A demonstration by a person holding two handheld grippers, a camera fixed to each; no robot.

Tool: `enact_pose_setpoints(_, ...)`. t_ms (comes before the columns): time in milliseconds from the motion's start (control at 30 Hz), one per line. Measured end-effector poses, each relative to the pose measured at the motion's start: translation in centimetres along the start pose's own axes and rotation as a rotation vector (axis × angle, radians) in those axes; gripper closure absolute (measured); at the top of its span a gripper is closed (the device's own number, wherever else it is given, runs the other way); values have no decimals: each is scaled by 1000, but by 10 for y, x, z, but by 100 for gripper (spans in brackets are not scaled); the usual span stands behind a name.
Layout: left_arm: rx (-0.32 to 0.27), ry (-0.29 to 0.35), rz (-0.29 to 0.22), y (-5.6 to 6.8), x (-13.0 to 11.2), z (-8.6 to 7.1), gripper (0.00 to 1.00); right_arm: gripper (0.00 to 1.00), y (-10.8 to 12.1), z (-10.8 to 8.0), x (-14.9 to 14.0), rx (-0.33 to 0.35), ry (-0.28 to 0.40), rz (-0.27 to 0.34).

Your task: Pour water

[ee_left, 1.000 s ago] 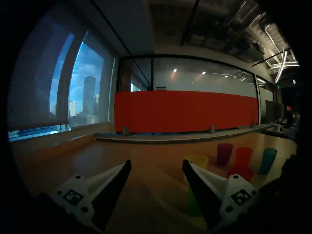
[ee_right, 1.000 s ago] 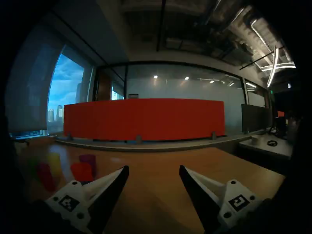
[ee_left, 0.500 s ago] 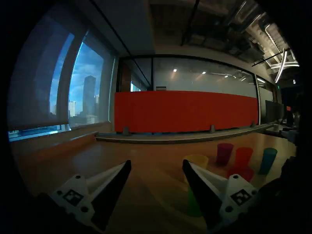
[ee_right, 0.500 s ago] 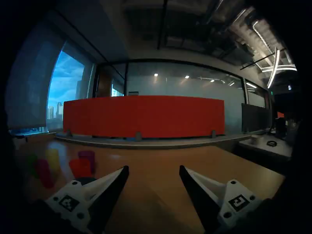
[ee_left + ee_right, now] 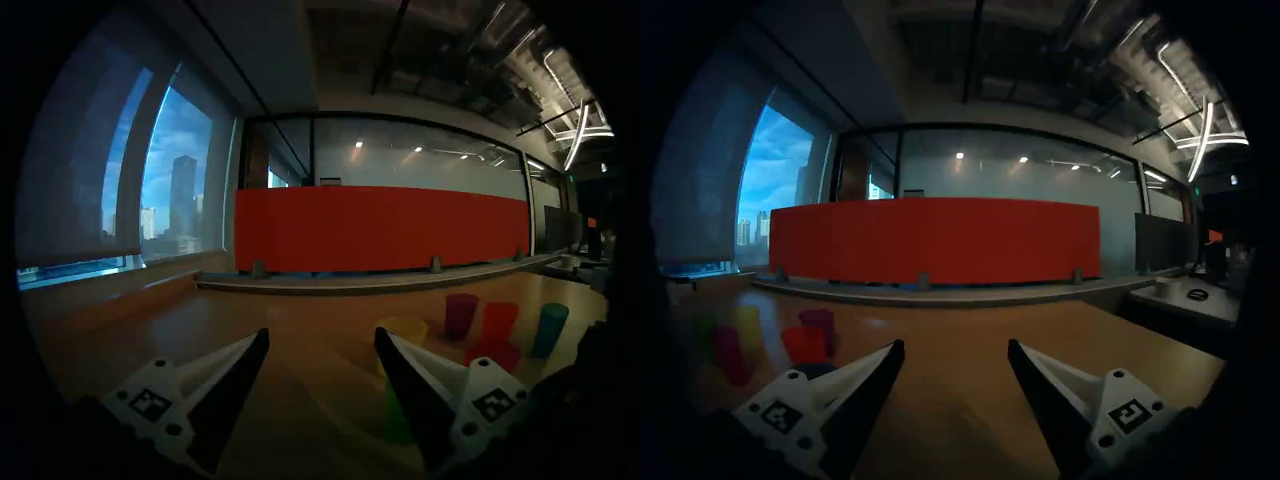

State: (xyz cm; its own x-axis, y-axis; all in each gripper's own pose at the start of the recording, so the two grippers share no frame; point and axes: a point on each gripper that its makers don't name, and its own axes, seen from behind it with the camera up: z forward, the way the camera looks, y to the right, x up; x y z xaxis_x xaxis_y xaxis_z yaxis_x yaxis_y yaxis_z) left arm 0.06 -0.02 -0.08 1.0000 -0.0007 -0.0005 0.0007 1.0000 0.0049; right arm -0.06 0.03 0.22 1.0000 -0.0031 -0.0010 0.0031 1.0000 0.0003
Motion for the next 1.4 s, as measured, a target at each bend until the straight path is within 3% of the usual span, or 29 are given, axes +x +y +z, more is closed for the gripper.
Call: enact_pose_setpoints(1400,0,0,0,0,0,0,2,0,-3,0,-1,8,-2,2)
